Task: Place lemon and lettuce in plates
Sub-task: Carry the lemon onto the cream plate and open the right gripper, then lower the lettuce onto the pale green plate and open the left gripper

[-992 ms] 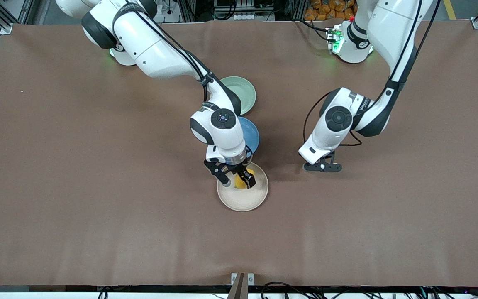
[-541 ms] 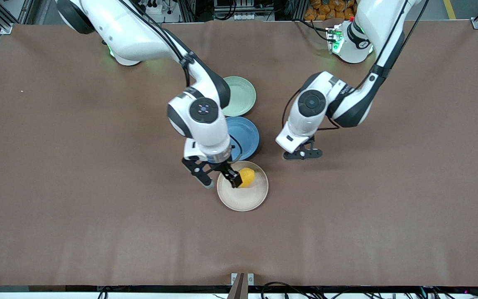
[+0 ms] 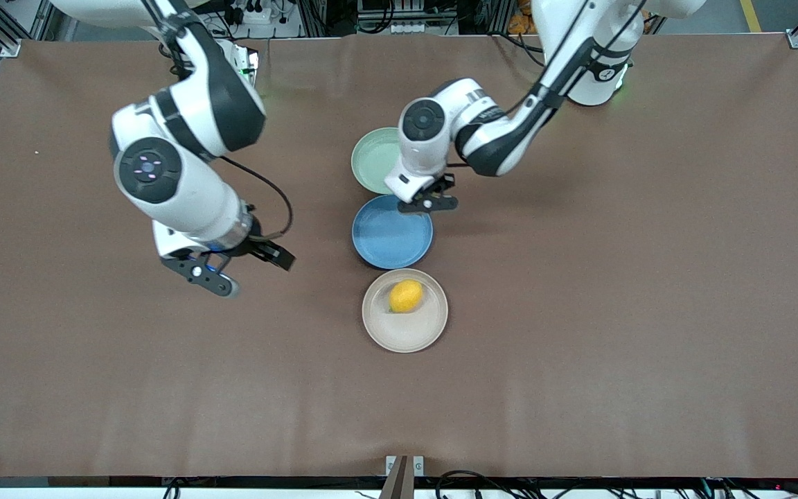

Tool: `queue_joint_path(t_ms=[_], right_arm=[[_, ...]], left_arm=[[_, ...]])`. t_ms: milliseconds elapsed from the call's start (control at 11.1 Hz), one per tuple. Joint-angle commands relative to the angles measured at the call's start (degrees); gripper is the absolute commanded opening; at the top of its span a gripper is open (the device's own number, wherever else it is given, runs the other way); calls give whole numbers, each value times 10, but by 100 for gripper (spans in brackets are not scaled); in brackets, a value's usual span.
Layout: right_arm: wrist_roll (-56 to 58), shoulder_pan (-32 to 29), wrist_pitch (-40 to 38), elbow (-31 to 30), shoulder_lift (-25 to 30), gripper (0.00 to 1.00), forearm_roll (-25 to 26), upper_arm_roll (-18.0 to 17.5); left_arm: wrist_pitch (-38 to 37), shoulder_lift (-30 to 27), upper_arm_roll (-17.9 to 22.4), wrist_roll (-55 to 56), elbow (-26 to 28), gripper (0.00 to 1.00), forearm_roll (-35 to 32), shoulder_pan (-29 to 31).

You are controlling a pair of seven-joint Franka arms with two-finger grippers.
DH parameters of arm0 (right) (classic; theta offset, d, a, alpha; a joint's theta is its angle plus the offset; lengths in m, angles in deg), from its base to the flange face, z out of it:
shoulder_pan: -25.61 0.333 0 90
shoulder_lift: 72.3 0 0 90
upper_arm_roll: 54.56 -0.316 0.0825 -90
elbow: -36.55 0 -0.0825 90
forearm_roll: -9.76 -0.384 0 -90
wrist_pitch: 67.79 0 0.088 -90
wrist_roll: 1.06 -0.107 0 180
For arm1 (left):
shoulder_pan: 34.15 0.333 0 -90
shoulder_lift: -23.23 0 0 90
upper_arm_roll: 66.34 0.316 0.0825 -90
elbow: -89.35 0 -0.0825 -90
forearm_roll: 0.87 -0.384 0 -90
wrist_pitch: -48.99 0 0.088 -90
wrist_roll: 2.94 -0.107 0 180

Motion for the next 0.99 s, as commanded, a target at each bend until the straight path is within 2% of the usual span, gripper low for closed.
queue_joint_path(t_ms=[0, 270, 361, 451, 631, 902], right_arm=[[134, -60, -3, -143, 106, 100, -12, -10], [311, -131, -59, -164, 150, 100, -4, -10], [359, -154, -74, -163, 164, 100, -3, -9], [400, -168, -85, -163, 172, 100, 0, -5], [441, -175, -107, -154, 183, 100, 8, 20], [473, -196, -116, -143, 214, 100, 7, 25]], left_arm=[[-13, 18, 4, 51, -20, 0, 11, -48], [-13, 51, 4, 74, -45, 0, 12, -94], [-13, 60, 4, 91, -51, 42, 12, -106], [-13, 73, 8, 110, -56, 99, -2, -122], [-13, 72, 11, 117, -55, 100, -7, -130], [-14, 54, 43, 111, -56, 100, -7, -102]])
